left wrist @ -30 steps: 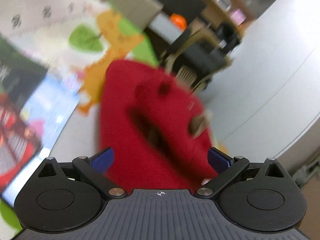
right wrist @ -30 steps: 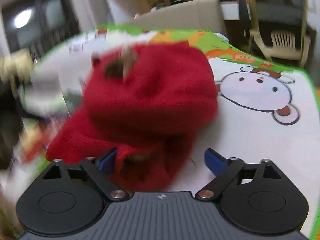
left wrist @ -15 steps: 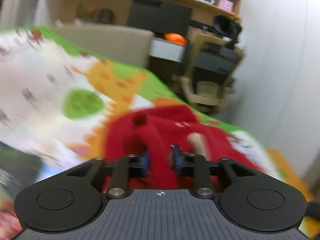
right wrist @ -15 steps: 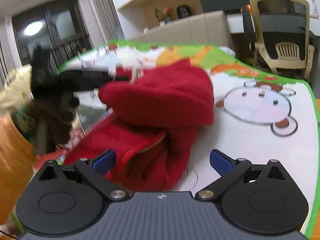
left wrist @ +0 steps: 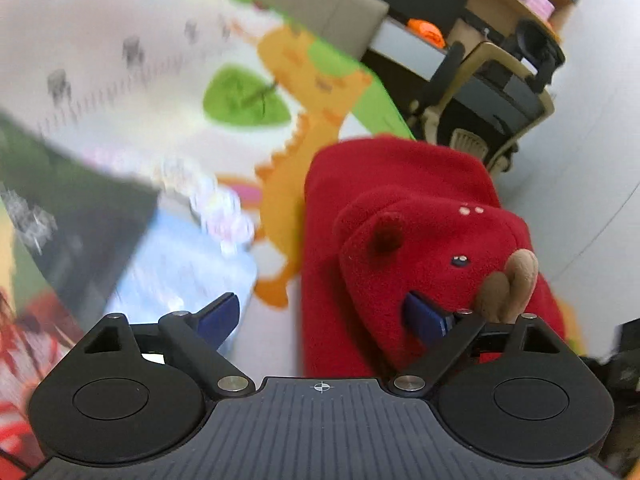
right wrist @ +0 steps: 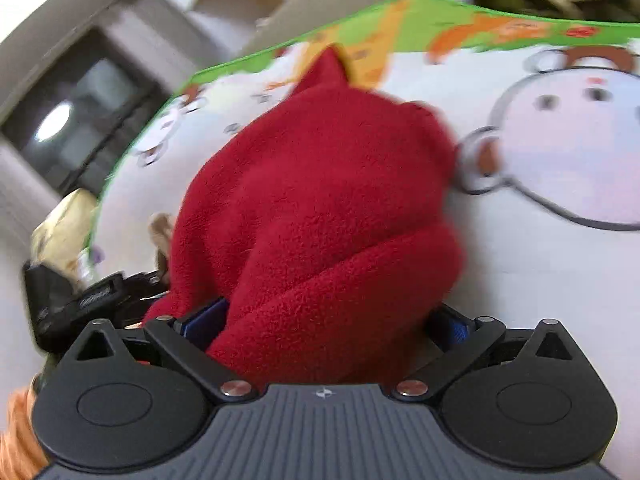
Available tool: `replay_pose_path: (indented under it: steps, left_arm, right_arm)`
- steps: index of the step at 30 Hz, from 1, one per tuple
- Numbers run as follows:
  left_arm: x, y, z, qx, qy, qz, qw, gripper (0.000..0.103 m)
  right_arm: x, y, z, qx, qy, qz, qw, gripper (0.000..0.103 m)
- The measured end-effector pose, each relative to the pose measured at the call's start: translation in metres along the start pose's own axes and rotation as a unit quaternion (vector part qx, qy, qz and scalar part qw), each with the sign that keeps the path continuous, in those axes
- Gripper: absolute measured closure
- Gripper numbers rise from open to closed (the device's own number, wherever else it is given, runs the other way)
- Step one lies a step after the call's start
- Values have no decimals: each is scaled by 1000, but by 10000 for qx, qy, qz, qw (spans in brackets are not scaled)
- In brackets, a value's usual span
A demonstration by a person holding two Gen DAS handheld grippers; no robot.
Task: Fold clothes
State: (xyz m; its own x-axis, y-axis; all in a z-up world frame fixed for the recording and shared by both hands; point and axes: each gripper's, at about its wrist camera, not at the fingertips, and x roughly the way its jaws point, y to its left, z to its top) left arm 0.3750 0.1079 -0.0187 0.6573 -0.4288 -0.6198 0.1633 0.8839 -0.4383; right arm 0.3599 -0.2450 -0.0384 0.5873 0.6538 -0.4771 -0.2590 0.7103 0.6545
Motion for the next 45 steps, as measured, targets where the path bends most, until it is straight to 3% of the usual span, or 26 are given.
replay_pose_path:
  steps: [1,3,6,11,15,19,22,27,30,32,35,38,40,42,45]
  left_arm:
    - [3,4,0,-3,0,-110,9999,16]
    - [9,7,4,51,-114,-290,9995,34]
    - [16,0,19,275,-504,-166,9982,45]
    - [29,-13,27,674,-736,309,9945,42]
    - [26,-16,22,739,-724,310,9941,33]
    - [22,-13,21,604,-658,142,9959,37]
    - [22,5,17,-27,-423,-190,9989,37]
    - [19,41,-2,-1217,-113,-780,9894,10]
    - [19,38,-9,-1201,-86,-1011,9876,8]
    - [27,31,-6,-1188,-12,-948,9884,6]
    - [19,22,3,-1161,-221,-1143,9864,34]
    - [-12,11,12,-760,-675,-1109,9886,34]
    - [-25,13,14,-753,-803,-1070,9882,33]
    - [-22,15,12,-641,-779,-812,9916,30]
    - [-11,20,1,-374,-608,-69,9974,24]
  right_arm:
    - [6,0,2,-80,-23,147,9999,6]
    - [15,0,16,-83,-80,283,9995,6]
    - [30,2,40,-271,-103,157,9995,9]
    - [49,-5,56,-320,27,-33,9995,7]
    - [36,-21,40,-285,-17,-195,9994,1]
    - [38,-19,36,-184,-14,-98,9998,4]
    - [45,-5,44,-415,149,-75,9990,5]
    - [44,-2,45,-540,301,-176,9979,5]
    - [45,-1,44,-488,266,-161,9983,6]
    - [48,4,45,-474,241,-158,9985,6]
    - [42,23,53,-678,74,-17,9977,11]
    - [33,34,63,-723,-99,533,9959,12]
    - [41,27,67,-500,-39,654,9966,13]
    - [56,16,65,-415,120,330,9985,13]
    - [61,7,49,-616,154,-357,9973,8]
